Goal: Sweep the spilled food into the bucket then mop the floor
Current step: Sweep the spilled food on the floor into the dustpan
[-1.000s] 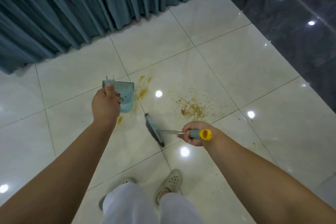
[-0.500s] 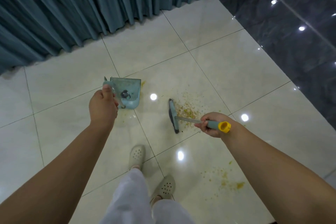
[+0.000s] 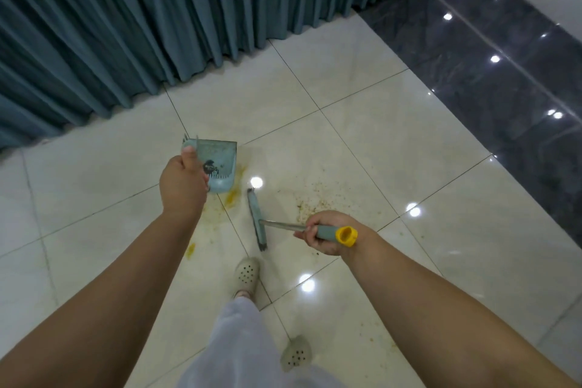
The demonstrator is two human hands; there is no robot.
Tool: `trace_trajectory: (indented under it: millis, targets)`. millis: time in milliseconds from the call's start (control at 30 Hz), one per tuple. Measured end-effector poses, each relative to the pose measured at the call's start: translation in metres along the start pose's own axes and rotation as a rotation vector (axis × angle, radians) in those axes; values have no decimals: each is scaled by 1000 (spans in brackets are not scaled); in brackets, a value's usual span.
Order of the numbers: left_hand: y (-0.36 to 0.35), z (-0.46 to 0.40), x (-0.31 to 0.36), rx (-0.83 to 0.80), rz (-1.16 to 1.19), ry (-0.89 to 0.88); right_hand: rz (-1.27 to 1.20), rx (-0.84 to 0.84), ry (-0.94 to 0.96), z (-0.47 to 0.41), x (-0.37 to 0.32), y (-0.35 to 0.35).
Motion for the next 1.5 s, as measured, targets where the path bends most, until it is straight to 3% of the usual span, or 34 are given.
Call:
trace_trajectory:
  millis: [200,500,900,1200,1500]
  targets:
    - [-5,-68,8,-55,-62,-31,-63,29,-3,-27,-42,-40]
    - [-41,-134,26,-199,-156,-110,-374,101,145,-28,-102,-34]
    - [-81,-158,41,-320,-180,-113,-633,268,247,0,-84,6]
    - [-89,-173,44,-363,-81,-60,-594,121,206,-13,-106,-37]
    - [-94,-197,44,-357,-159,-115,-478,-54,156,-65,-168,-116]
Point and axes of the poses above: each hand's wrist, its own z-axis away from the middle knuckle, its own y-axis out of the back of the hand, x = y × z, the point moved 2 cm from there along -z, towards the middle knuckle, and after that the axes turned 5 degrees about -y, right-handed, at the moved point
